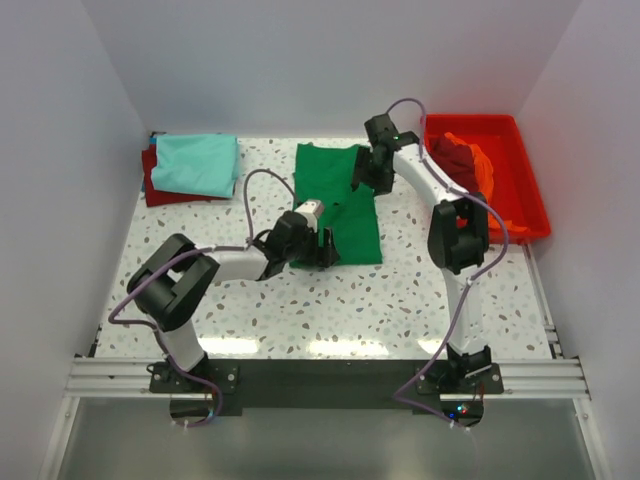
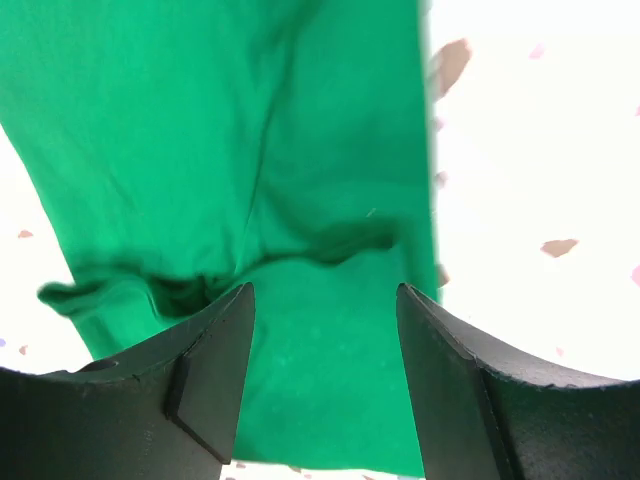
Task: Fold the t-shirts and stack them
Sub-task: Fold the tshirt
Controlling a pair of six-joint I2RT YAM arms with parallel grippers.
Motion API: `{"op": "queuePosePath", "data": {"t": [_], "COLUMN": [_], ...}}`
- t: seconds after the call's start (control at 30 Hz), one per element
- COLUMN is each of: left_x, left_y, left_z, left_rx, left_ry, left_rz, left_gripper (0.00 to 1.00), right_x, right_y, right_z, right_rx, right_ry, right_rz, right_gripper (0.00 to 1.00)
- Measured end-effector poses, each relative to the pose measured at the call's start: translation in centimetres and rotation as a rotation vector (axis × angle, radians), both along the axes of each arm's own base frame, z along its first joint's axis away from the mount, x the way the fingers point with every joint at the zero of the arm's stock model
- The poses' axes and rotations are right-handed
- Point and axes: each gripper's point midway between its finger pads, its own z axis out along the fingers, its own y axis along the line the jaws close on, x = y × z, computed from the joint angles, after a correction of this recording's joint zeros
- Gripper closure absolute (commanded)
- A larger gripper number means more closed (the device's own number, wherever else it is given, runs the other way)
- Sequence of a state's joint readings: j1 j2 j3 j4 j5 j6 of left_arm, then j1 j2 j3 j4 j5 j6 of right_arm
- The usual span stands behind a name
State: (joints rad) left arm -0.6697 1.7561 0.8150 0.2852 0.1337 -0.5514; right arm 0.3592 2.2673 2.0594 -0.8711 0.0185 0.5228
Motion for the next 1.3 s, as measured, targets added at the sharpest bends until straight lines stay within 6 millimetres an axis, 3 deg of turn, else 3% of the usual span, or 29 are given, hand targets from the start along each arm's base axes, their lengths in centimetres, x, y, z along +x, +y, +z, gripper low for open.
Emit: {"op": "queuePosePath", "data": {"t": [0.1, 0.2, 0.37, 0.5, 0.63, 0.73, 1.03, 1.3], "left_x": [-0.6, -1.4, -3.4, -4.5, -4.5, -4.6, -6.4, -7.4], "left_y": [-0.4, -0.6, 0.4, 1.7, 2.7, 3.7, 8.6, 11.5], "left_z": [0.0, 0.1, 0.6, 2.6, 6.0, 6.5, 1.4, 0.3], "left_rx": [0.008, 0.017, 0.056, 0.057, 0.027, 0.037, 0.183, 0.192], "left_ry": [-0.012, -0.006, 0.035, 0.034, -0.009, 0.001, 0.183, 0.241], "left_rz": [-0.023, -0.038, -0.045, -0.015, 0.047, 0.108, 0.263, 0.352], "left_gripper": [0.22, 0.22, 0.21, 0.2, 0.18, 0.2, 0.24, 0.27], "right_x": [0.9, -0.1, -7.2, -12.9, -16.5, -18.2, -19.7, -19.9], "right_y": [-1.3, -2.0, -3.0, -3.8, -4.0, -4.2, -4.5, -4.5], "right_z": [0.7, 0.1, -1.6, -1.0, -0.6, -1.6, -4.5, -6.8], "right_rx": [0.002, -0.006, -0.018, 0.002, 0.036, 0.045, 0.041, 0.038], "right_ry": [-0.02, 0.001, 0.122, 0.16, 0.16, 0.184, 0.222, 0.244], "right_rz": [-0.025, -0.022, 0.012, 0.036, 0.049, 0.05, 0.042, 0.043], "right_gripper": [0.38, 0.38, 0.38, 0.38, 0.39, 0.44, 0.51, 0.57]}}
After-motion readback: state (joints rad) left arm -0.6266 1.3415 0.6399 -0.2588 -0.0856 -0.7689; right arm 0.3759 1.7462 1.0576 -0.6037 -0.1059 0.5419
